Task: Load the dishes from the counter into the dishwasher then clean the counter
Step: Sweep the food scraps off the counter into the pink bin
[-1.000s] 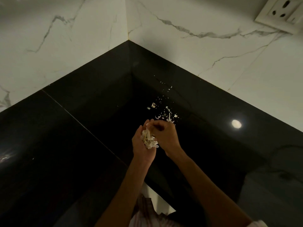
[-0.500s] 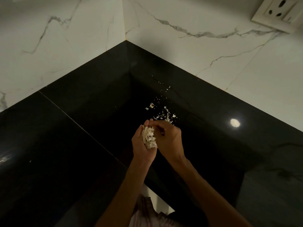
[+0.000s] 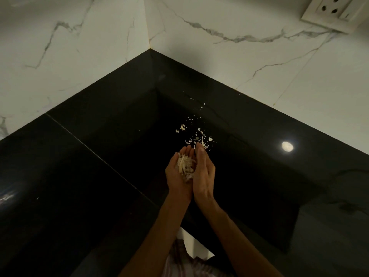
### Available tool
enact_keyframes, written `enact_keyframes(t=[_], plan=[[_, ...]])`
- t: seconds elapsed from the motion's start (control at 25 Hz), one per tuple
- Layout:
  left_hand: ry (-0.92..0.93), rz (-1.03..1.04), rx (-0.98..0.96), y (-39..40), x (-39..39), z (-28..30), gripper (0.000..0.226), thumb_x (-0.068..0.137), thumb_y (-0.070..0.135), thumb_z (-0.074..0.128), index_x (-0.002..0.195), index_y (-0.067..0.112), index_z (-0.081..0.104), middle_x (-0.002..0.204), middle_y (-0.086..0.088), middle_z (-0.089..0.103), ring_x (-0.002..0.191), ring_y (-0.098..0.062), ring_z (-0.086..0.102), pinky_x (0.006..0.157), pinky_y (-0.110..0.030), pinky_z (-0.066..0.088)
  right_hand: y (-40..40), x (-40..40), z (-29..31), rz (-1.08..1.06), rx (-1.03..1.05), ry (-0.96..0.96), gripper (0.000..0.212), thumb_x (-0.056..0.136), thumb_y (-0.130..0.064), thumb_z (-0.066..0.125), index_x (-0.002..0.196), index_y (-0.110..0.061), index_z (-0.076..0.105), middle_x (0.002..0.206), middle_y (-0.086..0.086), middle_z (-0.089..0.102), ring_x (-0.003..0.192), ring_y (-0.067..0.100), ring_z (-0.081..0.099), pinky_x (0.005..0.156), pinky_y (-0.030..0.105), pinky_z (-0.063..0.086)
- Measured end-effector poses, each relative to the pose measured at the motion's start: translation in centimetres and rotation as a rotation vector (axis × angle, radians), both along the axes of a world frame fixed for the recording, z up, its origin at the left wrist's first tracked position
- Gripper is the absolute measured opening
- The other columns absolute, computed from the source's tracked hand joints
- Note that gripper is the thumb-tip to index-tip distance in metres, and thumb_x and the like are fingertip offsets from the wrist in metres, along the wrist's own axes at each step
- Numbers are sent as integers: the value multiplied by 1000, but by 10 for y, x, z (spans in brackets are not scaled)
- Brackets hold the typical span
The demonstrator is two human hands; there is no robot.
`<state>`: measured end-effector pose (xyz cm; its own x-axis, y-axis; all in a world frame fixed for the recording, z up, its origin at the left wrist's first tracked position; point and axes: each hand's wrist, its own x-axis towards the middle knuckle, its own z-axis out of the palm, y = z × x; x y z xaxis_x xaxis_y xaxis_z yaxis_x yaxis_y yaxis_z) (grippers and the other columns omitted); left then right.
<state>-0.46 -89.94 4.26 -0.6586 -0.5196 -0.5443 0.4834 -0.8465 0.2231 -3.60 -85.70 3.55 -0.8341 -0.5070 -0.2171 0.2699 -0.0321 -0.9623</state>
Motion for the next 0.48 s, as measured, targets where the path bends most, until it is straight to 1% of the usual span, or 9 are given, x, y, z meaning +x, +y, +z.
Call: enact_keyframes(t=[0.08,0.16,0.24,0.32,0.48], plan=[[-20,-4,-20,2,0,3,37,104,30,34,105,8,65,90,-8,76,82,-19,74,66,-29,59,2,1,2,11,-13,3,43,104,-30,38,141,-10,48,136,3,58,122,5,56,99,19,47],[-27,-3,-30,4,1,3,38,104,30,34,106,9,65,92,-7,76,83,-19,74,70,-31,57,3,2,7,22,-29,23,40,105,-25,37,140,-9,49,130,-1,60,114,-5,58,87,11,48],[-27,0,-34,6,1,3,38,104,30,34,108,9,65,95,-7,75,86,-18,74,73,-31,55,5,3,9,30,-39,19,40,105,-24,37,139,-8,50,130,-1,60,108,-7,60,81,8,47],[-37,3,-41,8,2,2,38,104,30,33,107,10,65,95,-7,75,86,-18,74,71,-30,56,7,4,10,36,-50,9,40,105,-24,37,139,-7,51,130,-1,60,107,-8,60,80,8,47],[-51,-6,-74,16,5,6,38,105,29,31,110,10,64,93,-6,76,84,-17,74,68,-28,58,12,6,12,48,-46,9,37,106,-21,36,136,-8,53,116,-11,62,100,-13,61,77,5,47]])
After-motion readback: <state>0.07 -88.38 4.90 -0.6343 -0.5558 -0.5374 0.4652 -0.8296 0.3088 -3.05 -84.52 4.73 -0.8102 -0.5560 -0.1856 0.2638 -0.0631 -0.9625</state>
